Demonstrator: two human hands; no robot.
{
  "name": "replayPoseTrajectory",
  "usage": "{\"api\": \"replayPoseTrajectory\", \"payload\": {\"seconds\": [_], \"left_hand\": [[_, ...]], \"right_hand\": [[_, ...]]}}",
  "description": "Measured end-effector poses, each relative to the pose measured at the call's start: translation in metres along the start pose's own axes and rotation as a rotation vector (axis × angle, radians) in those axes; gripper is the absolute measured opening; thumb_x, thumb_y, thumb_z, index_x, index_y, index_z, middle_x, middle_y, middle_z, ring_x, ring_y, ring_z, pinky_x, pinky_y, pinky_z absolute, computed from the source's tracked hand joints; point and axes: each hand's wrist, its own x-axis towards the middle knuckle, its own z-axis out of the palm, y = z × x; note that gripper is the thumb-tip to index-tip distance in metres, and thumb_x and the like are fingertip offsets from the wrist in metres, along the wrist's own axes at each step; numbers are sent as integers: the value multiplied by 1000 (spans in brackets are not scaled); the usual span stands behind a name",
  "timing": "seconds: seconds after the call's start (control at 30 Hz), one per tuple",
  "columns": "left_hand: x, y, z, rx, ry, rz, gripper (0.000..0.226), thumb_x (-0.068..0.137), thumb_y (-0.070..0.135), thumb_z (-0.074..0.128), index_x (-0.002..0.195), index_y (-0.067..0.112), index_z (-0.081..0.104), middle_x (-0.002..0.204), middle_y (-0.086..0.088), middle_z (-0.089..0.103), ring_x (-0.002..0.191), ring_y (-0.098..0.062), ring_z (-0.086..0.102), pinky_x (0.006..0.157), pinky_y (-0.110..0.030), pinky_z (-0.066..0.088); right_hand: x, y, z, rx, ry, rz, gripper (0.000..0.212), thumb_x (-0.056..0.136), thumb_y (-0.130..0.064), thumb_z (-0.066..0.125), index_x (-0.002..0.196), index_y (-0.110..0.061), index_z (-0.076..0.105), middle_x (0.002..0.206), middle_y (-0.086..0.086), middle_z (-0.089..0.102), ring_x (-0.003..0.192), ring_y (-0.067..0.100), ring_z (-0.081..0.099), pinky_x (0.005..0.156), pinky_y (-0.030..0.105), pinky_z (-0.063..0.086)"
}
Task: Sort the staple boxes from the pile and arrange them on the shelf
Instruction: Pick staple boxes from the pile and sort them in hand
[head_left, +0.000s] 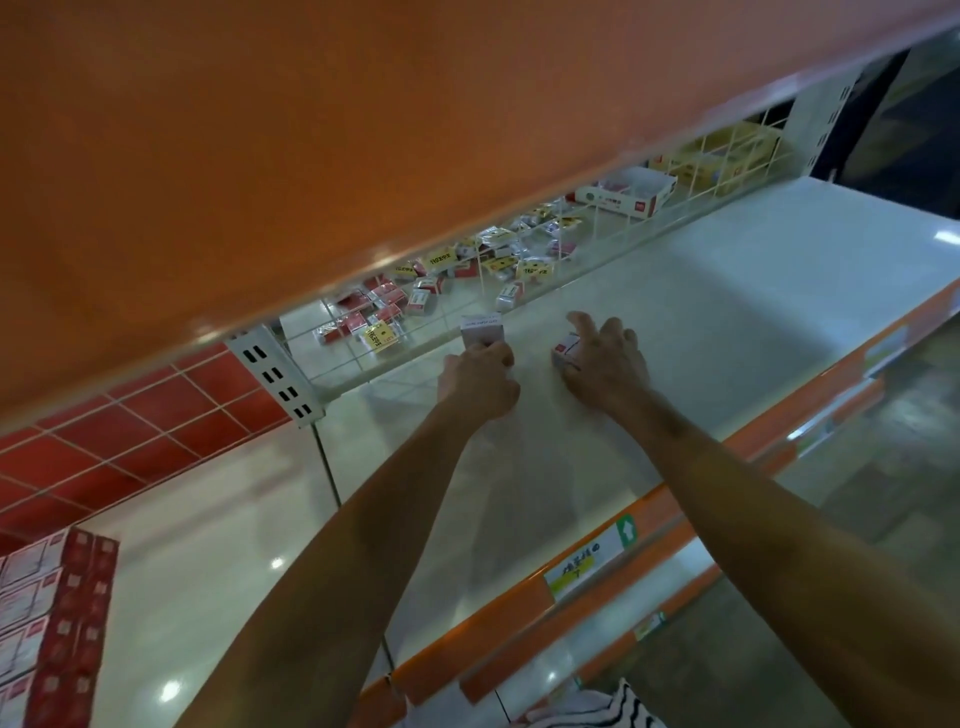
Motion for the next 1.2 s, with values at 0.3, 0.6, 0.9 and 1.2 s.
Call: {"api": "replayPoseTrajectory", "payload": {"seconds": [0.3, 0.6, 0.9, 1.2], "left_hand": [[-29, -15, -7, 66, -15, 62, 40, 89, 33, 55, 128, 26, 50, 124, -8, 55, 110, -27, 53, 94, -35, 39], [-86, -43, -20, 116, 76, 45, 30, 89, 29, 57, 115, 15, 62, 111, -9, 64, 101, -25, 60, 83, -31, 44], [-166, -85, -41, -38, 219, -169, 18, 87, 22, 64, 104, 17, 64, 101, -5, 66, 86, -24, 62, 75, -34, 53], [-271, -146, -79, -110, 298, -280, 45, 85, 28, 69, 128, 21, 56, 124, -3, 60, 108, -22, 57, 86, -31, 46]], "right_hand": [[-39, -35, 0, 44, -378, -137, 86, 74, -41, 74, 141, -12, 29, 141, 11, 27, 123, 30, 43, 99, 39, 40], [-80, -49, -1, 119, -291, -313, 48, 74, -40, 76, 111, -13, 61, 101, 11, 62, 92, 27, 57, 69, 28, 39], [-118, -85, 11, 244, -180, -335, 49, 73, -20, 77, 118, -16, 58, 105, 13, 52, 91, 28, 58, 82, 41, 53], [-181, -177, 14, 330, -214, -426, 46, 74, -17, 78, 117, -17, 60, 95, -3, 52, 83, 17, 57, 72, 23, 43]]}}
